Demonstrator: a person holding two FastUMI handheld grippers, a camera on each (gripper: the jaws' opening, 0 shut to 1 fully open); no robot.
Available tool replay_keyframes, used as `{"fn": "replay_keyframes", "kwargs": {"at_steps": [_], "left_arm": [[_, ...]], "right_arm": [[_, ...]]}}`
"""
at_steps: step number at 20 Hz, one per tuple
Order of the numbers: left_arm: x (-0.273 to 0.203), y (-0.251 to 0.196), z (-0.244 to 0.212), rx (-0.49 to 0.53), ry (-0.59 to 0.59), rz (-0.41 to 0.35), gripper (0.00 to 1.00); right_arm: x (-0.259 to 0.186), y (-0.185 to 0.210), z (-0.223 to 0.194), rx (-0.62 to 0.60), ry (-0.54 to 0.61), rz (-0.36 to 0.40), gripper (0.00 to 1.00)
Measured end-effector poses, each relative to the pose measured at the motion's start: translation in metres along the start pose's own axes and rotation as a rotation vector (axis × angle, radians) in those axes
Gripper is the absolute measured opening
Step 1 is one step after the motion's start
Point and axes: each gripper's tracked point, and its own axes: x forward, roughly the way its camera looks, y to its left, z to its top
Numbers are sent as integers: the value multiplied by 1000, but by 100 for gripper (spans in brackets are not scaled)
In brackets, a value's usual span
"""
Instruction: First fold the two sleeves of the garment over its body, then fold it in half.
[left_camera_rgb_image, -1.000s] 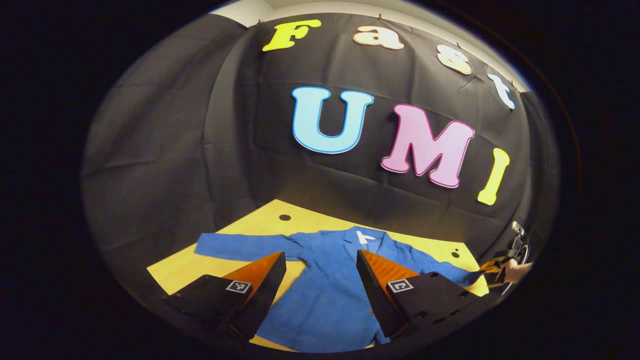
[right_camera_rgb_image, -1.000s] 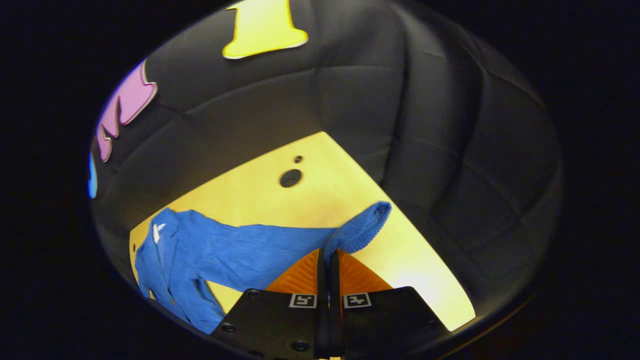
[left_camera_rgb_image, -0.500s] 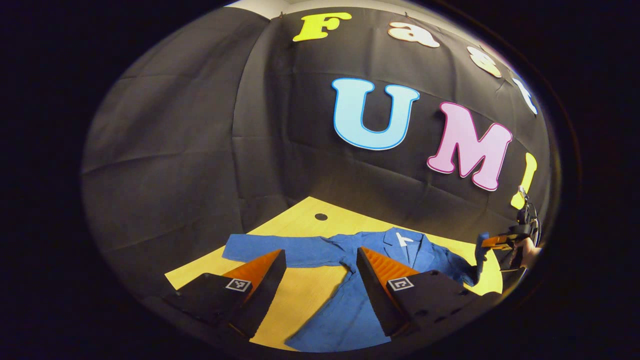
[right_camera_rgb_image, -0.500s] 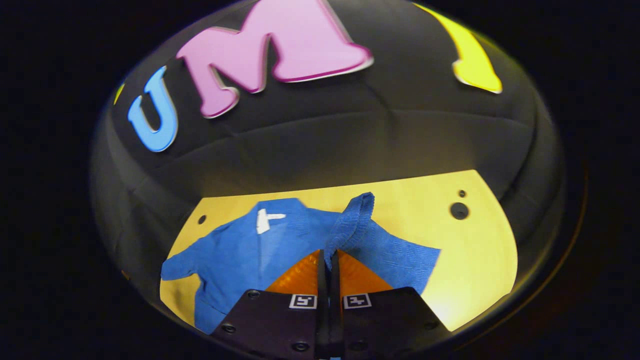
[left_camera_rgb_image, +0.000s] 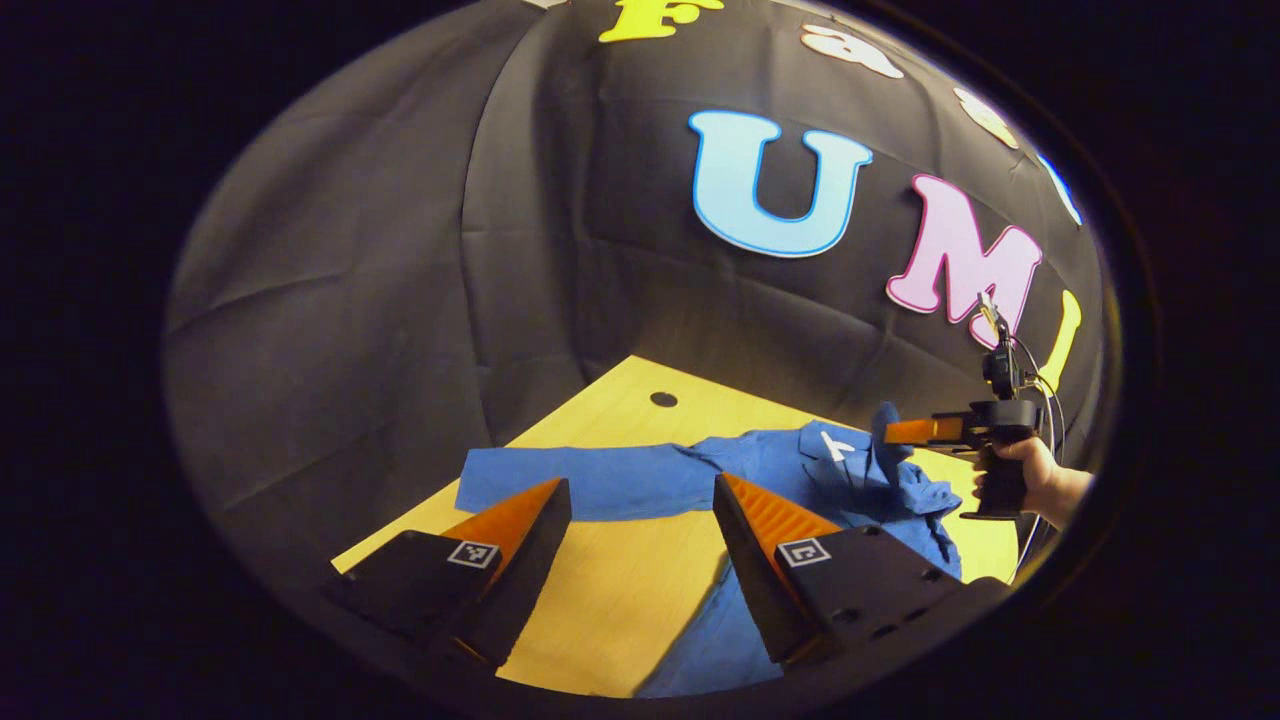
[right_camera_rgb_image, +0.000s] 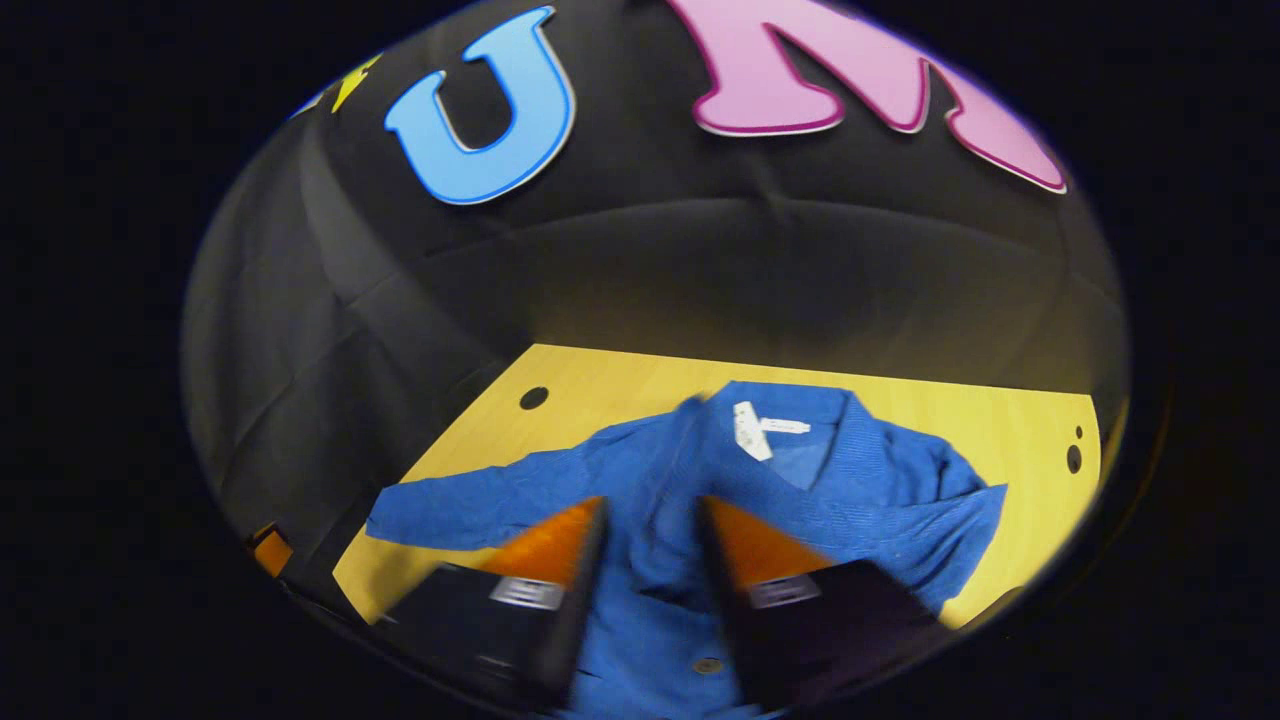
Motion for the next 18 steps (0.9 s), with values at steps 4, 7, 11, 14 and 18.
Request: {"fn": "replay_keyframes", "kwargs": {"at_steps": [4, 7, 11, 14, 18], "left_arm": [[22, 40, -8, -53, 33, 35, 84], [44, 81, -19, -73, 77, 112, 84], [84, 130, -32, -72, 155, 201, 84], [112, 152, -46, -98, 255, 256, 84], [149, 172, -57, -103, 345, 297, 82]], "right_arm": [[-24, 1, 22, -91, -101, -81, 98], [-76, -11, 41, -179, -195, -140, 98], [-156, -26, 53, -236, -299, -202, 98], [-212, -29, 32, -185, -312, -240, 97], [-273, -36, -20, -105, -298, -311, 96]]}}
